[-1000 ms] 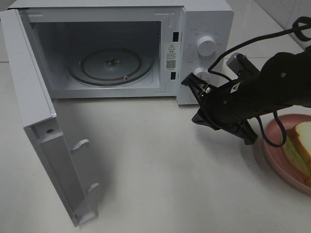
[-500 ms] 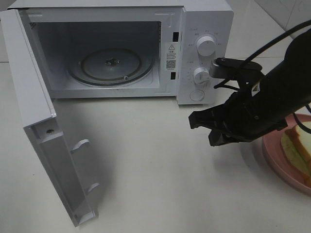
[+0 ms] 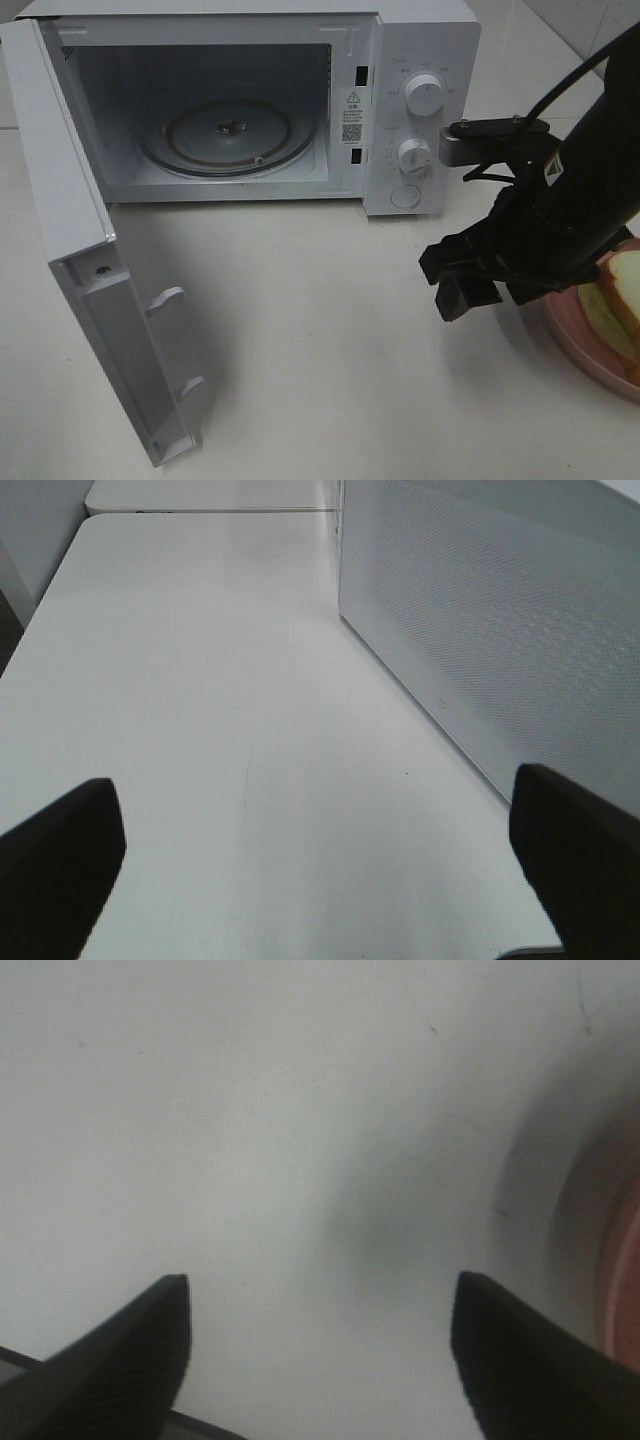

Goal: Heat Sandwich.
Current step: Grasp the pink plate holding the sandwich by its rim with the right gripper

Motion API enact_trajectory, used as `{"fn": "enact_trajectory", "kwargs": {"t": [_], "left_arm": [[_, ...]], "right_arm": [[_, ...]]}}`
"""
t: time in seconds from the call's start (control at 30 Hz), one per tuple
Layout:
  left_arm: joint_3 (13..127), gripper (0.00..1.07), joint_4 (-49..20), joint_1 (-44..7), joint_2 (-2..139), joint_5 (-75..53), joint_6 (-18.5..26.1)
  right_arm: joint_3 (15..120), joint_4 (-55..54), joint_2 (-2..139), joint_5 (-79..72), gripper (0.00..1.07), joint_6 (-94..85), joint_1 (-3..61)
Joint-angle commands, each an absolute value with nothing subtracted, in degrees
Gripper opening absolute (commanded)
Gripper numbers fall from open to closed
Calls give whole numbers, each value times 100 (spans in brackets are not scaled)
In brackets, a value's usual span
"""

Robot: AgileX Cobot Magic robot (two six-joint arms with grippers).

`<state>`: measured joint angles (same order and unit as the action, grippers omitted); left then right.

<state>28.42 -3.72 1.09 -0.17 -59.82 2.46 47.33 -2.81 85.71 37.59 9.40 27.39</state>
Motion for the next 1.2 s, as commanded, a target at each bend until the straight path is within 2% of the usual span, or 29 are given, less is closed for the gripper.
{"fn": "enact_trajectory", "kwargs": {"t": [0.03, 0.23, 0.37, 0.73, 1.2], "left_arm": [[2830, 100, -395, 109, -172, -5936, 246], [2830, 100, -395, 109, -172, -5936, 246], [2830, 100, -395, 109, -172, -5936, 246], [2830, 100, -395, 109, -172, -5936, 246], [2830, 100, -395, 109, -172, -5936, 246]], "right_arm": [[4761, -160, 8508, 3902, 91, 814, 2727], [4761, -69, 8508, 4131, 92, 670, 2607], [4761, 0, 8508, 4446, 91, 670, 2149], [4761, 281, 8549, 4463, 90, 773, 1570], [4761, 791, 9007, 4045, 89, 1129, 1455]]}}
